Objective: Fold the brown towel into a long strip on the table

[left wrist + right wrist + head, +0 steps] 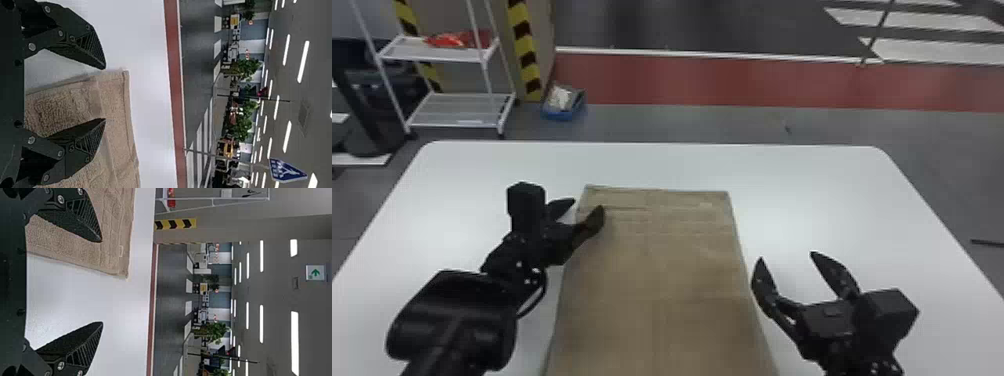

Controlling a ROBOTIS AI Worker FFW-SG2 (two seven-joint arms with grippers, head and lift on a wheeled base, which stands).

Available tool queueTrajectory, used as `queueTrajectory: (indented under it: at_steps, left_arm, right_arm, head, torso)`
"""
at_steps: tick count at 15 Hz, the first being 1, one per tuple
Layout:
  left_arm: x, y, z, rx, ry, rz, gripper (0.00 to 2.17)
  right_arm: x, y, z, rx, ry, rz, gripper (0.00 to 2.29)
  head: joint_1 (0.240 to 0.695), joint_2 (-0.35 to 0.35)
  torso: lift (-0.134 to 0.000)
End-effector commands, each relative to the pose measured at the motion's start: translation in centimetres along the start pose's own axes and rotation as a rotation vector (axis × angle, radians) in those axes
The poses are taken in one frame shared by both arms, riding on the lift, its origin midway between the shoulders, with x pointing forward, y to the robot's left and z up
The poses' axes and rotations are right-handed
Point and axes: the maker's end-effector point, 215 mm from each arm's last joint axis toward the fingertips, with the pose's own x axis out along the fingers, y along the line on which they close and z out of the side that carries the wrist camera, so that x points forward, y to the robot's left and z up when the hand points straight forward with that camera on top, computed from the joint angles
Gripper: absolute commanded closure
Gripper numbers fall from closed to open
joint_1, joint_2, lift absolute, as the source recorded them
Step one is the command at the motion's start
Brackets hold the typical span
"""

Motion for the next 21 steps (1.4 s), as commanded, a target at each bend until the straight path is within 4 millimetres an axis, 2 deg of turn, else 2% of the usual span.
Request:
queueTrajectory:
  at_steps: [1, 5, 7, 9, 10, 11, 12, 16, 21]
  left_arm:
    - [-0.2, -0.1, -0.6, 0.000, 0.011, -0.004, 0.48]
    - [-0.4, 0.0, -0.7, -0.001, 0.008, -0.001, 0.48]
    - [-0.4, 0.2, -0.5, -0.002, 0.005, 0.001, 0.60]
    - [-0.4, 0.0, -0.4, -0.001, 0.003, -0.001, 0.61]
    - [-0.3, -0.2, -0.5, 0.001, 0.004, -0.004, 0.66]
    - [-0.4, -0.1, -0.4, 0.000, 0.002, -0.002, 0.88]
    - [-0.4, -0.2, -0.3, 0.000, 0.001, -0.004, 0.99]
    - [-1.0, -0.1, -1.1, -0.008, 0.007, 0.000, 0.99]
    - [-1.9, -0.5, 0.1, 0.000, -0.022, 0.010, 0.99]
  right_arm:
    - [0.0, 0.0, 0.0, 0.001, -0.001, 0.000, 0.14]
    - [0.2, 0.2, 0.2, 0.004, -0.004, 0.004, 0.14]
    - [0.1, 0.2, 0.2, 0.003, -0.004, 0.003, 0.14]
    - [0.1, 0.1, 0.2, 0.004, -0.004, 0.002, 0.14]
    - [0.1, 0.1, 0.1, 0.004, -0.003, 0.002, 0.14]
    - [0.1, 0.1, 0.2, 0.006, -0.004, 0.002, 0.14]
    - [0.1, 0.0, 0.1, 0.007, -0.003, 0.000, 0.14]
    - [0.1, 0.0, 0.1, 0.010, -0.002, 0.000, 0.14]
    - [0.1, 0.0, -0.1, 0.014, 0.004, 0.001, 0.14]
  head:
    - [0.695, -0.086]
    - [0.695, -0.083]
    - [0.695, -0.081]
    - [0.695, -0.081]
    - [0.695, -0.081]
    - [0.695, -0.082]
    - [0.695, -0.084]
    - [0.695, -0.086]
    - [0.695, -0.084]
  torso:
    - [-0.123]
    - [-0.123]
    - [-0.123]
    - [-0.123]
    - [-0.123]
    - [-0.123]
    - [-0.123]
    - [-0.123]
    - [-0.123]
